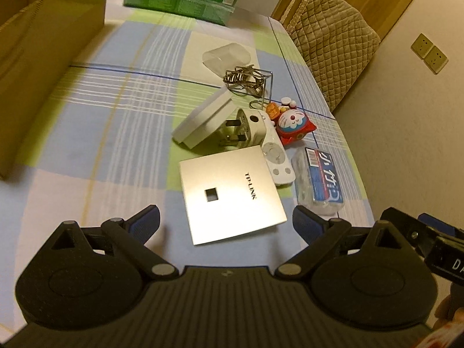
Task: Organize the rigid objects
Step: 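Grasp the gold panel with the left tool while the right tool grasps the blue toothpick box, then carry the panel and toothpick box with both tools over the cardboard box, then open both tools to drop the panel and toothpick box into the box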
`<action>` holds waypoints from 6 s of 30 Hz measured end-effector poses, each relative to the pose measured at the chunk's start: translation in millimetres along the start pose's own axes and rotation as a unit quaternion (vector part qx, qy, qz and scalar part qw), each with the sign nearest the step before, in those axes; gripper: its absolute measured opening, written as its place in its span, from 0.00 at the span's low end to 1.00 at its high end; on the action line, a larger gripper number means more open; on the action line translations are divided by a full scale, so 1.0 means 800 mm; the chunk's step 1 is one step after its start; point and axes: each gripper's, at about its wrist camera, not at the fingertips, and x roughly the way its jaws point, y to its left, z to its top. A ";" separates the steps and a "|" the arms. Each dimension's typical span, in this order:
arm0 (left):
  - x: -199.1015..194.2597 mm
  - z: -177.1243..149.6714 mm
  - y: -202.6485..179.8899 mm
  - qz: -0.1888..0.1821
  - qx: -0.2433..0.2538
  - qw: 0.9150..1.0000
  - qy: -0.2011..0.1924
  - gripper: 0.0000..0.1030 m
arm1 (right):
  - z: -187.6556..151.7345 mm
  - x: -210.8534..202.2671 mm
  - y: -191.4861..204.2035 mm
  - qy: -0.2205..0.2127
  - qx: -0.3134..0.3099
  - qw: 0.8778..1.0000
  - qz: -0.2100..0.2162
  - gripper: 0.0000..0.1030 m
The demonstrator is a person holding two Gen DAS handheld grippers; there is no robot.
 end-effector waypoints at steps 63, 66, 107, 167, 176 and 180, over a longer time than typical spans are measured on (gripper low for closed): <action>0.018 -0.009 0.080 0.087 0.141 0.986 -0.012 0.84 | 0.004 0.149 0.018 0.076 -0.013 0.997 0.008 0.61; 0.018 -0.009 0.081 0.086 0.143 0.986 -0.011 0.85 | 0.002 0.148 0.020 0.075 -0.015 0.997 0.003 0.53; -0.148 0.036 0.086 0.073 0.162 0.977 -0.120 0.84 | 0.055 -0.016 0.155 -0.046 -0.035 0.992 0.111 0.52; -0.237 0.145 0.356 0.130 0.121 0.977 -0.116 0.84 | 0.092 0.091 0.453 0.030 -0.115 0.960 0.252 0.58; -0.267 0.128 0.315 0.110 0.110 0.977 -0.146 0.84 | 0.083 0.016 0.383 -0.030 -0.081 0.970 0.228 0.65; -0.284 0.115 0.278 0.092 0.111 0.975 -0.167 0.84 | 0.066 -0.024 0.340 -0.055 -0.066 0.976 0.201 0.69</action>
